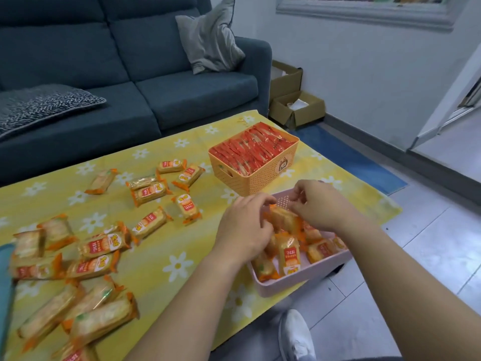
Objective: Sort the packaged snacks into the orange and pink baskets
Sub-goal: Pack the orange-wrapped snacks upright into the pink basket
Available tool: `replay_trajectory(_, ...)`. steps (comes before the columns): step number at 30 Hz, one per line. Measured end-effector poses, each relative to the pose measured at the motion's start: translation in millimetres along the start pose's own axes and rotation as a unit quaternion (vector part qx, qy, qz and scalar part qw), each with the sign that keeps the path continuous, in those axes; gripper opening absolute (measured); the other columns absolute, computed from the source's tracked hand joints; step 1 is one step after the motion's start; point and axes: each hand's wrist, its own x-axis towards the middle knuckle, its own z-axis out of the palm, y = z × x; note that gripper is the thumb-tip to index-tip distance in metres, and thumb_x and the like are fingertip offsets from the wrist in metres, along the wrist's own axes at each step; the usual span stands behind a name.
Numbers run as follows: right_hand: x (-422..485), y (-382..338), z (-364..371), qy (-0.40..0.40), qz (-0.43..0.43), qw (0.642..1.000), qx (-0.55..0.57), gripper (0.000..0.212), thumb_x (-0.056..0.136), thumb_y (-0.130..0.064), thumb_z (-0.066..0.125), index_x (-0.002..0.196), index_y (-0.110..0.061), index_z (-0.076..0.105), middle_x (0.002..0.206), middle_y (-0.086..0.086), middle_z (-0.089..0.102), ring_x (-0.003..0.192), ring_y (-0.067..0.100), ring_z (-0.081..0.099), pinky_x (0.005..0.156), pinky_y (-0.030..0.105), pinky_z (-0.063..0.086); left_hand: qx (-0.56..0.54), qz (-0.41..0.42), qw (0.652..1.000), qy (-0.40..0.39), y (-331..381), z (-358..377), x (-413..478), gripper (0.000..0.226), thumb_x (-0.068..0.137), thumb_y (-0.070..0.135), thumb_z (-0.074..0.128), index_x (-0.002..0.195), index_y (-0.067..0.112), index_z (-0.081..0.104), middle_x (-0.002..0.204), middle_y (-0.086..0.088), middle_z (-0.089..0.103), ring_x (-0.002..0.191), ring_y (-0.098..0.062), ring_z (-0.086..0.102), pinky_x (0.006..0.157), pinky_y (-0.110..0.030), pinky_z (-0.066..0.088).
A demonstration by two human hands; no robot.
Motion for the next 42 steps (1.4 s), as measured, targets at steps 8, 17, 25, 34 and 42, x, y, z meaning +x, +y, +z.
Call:
replay_trajectory(8, 6.3, 7.2, 16.9, -0.13, 0.016, 0.991, -0.02, 0.033, 0.082, -0.029, 0.073, 0.112, -0.024, 0.06, 0.108, 0.001, 0.063, 0.102, 0.023, 0.063, 0.076, 0.027, 0.043, 0.046, -0.003, 0.998, -0.052, -12.6, 12.9, 12.7, 0.061, 0.08, 0.019, 0.065, 0.137, 0.036, 0.049, 0.134, 0.014, 0.059, 0.124, -0.015, 0.051, 0.105, -0.034, 0.039)
replay_trajectory(17, -2.7, -29.0, 2.4, -0.084, 0.06, 0.912, 0.398, 0.018, 0.095, -0.023, 0.064, 0.106, -0.009, 0.067, 0.072, 0.002, 0.073, 0.059, 0.012, 0.067, 0.05, 0.022, 0.05, -0.059, 0.009, 0.997, 0.054, -18.8, 3.4, 13.9, 0.04, 0.08, 0.032, 0.078, 0.114, 0.036, 0.057, 0.106, 0.013, 0.068, 0.097, -0.015, 0.063, 0.079, -0.038, 0.052)
replay_trajectory(25, -2.7, -25.5, 61.0, -0.069, -0.04, 0.995, -0.064, 0.031, 0.089, -0.045, 0.057, 0.104, -0.019, 0.067, 0.101, 0.008, 0.073, 0.099, 0.032, 0.067, 0.079, 0.039, 0.054, -0.13, -0.066, 0.984, 0.102, -36.5, -2.0, 6.5, 0.027, 0.092, 0.043, 0.065, 0.113, 0.046, 0.049, 0.095, 0.014, 0.068, 0.087, -0.02, 0.065, 0.078, -0.044, 0.053)
replay_trajectory(34, 9.8, -5.6, 39.2, -0.112, 0.008, 0.978, 0.176, 0.038, 0.06, -0.027, 0.068, 0.094, -0.012, 0.075, 0.073, 0.001, 0.061, 0.068, 0.016, 0.058, 0.069, 0.036, 0.052, -0.035, -0.037, 0.997, 0.053, -39.5, -3.5, 12.1, 0.025, 0.087, 0.05, 0.07, 0.087, 0.03, 0.054, 0.087, 0.012, 0.058, 0.087, -0.019, 0.053, 0.073, -0.04, 0.044)
replay_trajectory(42, 9.9, -15.1, 56.9, -0.045, -0.078, 0.974, 0.208, 0.036, 0.067, -0.012, 0.071, 0.096, -0.031, 0.077, 0.072, -0.003, 0.072, 0.066, 0.009, 0.063, 0.068, 0.028, 0.052, -0.021, -0.04, 0.999, -0.025, -32.5, -7.0, 13.7, 0.066, 0.082, 0.035, 0.079, 0.137, 0.032, 0.042, 0.127, 0.003, 0.052, 0.12, -0.019, 0.051, 0.098, -0.031, 0.041)
